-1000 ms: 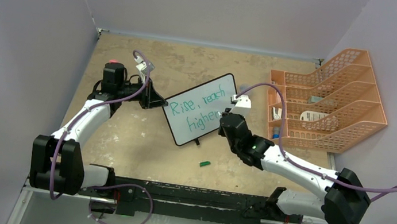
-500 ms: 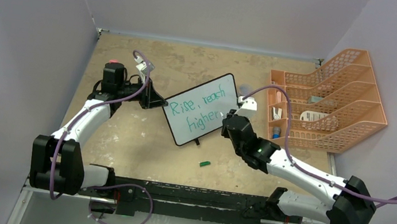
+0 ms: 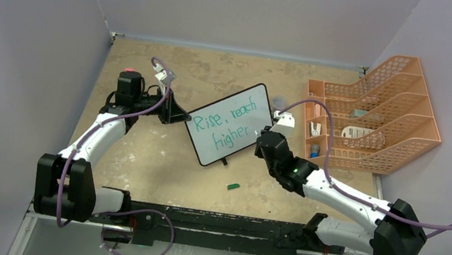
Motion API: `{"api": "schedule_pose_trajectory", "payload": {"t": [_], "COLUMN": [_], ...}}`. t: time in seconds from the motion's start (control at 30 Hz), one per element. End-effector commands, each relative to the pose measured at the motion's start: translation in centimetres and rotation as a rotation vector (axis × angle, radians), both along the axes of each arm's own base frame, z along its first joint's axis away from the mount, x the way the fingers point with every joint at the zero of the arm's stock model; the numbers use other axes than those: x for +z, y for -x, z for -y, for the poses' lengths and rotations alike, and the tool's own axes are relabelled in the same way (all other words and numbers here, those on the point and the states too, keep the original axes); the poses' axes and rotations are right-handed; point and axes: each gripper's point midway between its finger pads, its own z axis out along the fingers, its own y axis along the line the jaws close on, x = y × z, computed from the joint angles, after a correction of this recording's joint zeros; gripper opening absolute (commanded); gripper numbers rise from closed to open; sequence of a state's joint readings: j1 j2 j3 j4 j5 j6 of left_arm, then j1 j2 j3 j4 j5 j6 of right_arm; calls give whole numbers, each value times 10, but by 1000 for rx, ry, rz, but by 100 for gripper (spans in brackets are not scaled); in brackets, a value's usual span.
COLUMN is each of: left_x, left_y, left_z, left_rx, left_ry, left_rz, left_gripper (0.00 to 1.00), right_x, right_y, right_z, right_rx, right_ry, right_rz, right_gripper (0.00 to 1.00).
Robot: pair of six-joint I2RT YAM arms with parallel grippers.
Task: Write a sentence on the whiteboard
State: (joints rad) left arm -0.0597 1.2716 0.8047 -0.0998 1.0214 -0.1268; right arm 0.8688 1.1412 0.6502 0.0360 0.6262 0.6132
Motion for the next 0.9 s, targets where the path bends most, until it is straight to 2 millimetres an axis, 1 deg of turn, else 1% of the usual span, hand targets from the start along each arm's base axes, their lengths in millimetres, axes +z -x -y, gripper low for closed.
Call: {"api": "schedule_pose_trajectory", "payload": {"t": [0.0,0.2,0.33,0.67,0.73,0.8,0.83,0.87], "left_x": [0,1,0,2,3,3,3,2], "left_y": [-4,-4,-4,-4,-4,-5,-6,-7], "left_z": [0,0,0,0,0,-2,-3,-5], "left_rx": [-1,-5,-5,-1,5,20,35,47], "left_ry": [-30,-28,-28,-29,-31,-36,-44,-52], "left_rz": [29,30,29,34,34,37,37,35], "left_gripper": [0,0,0,0,0,1,6,13], "right_x": [7,8,5,11,18,32,40,46], "right_y": [-8,-12,-14,-10,-7,-4,-2,0], "right_z": [-5,-9,-8,-2,0,3,4,7], "right_rx": [-6,3,-1,7,11,14,17,17], "right_ry": [-39,-43,-35,-34,-43,-57,-65,-67], "right_rz": [25,33,31,38,35,49,61,68], "right_gripper": [0,0,0,0,0,0,0,0]}}
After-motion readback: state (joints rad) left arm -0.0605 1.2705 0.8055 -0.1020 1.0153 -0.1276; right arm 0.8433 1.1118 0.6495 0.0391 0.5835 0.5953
